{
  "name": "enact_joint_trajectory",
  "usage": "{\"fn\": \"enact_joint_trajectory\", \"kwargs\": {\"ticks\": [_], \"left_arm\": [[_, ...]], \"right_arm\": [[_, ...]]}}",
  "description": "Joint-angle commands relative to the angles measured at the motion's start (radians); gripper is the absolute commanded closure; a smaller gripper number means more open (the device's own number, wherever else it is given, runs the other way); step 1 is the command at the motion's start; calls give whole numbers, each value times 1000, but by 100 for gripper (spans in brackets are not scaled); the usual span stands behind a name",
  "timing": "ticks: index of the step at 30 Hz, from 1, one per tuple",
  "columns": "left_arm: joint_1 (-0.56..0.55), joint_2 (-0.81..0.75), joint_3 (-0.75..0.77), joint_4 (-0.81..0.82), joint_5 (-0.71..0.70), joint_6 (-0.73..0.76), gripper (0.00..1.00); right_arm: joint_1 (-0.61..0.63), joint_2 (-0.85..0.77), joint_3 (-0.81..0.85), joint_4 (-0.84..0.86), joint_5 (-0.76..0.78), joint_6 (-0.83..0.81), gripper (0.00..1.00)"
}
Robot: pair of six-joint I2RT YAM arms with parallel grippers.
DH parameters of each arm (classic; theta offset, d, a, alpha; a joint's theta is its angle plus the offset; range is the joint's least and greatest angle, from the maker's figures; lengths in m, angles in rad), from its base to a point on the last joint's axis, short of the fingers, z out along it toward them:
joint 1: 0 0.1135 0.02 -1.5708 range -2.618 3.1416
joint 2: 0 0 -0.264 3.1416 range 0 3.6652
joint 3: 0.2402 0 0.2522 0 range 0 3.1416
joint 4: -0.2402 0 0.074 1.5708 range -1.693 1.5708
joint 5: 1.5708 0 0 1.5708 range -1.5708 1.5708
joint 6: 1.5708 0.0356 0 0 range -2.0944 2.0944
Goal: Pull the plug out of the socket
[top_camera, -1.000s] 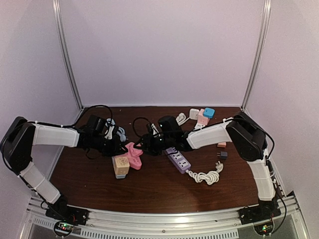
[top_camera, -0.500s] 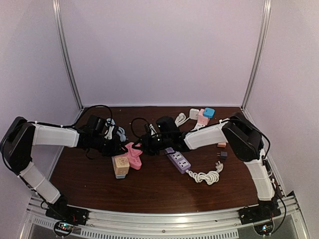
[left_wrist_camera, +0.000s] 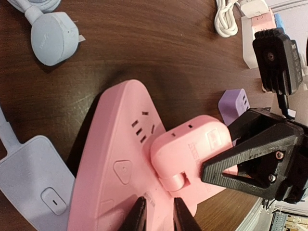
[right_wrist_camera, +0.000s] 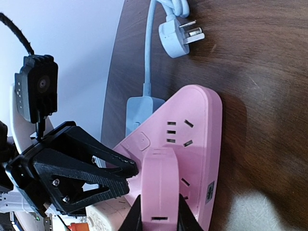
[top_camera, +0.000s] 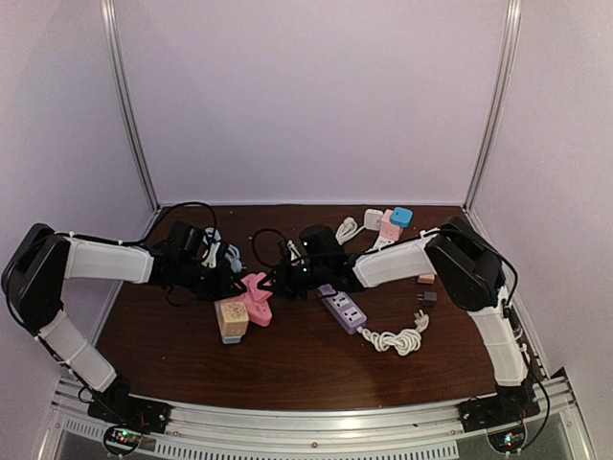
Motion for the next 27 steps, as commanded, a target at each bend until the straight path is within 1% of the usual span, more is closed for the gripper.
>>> {"fn": "enact_joint_trajectory", "kwargs": {"ticks": [1,4,9,20,27], "left_arm": [[14,52,-8,-84,-52,9,80],[14,63,-2,-93,-62,9,81],[14,79,9,-137,-94,14,81],[14,103,19,-182,-141,20,82],[14,111,18,-201,-163,26,82]], "right_arm": [[1,12,15,43,-19,12,84],[-5,9,1,80,-33,39,88],[-17,7,-33,189,-61,120,92],[-45,3,-78,372,-89,247,94],[-52,-12,-92,413,-96,271,94]]}}
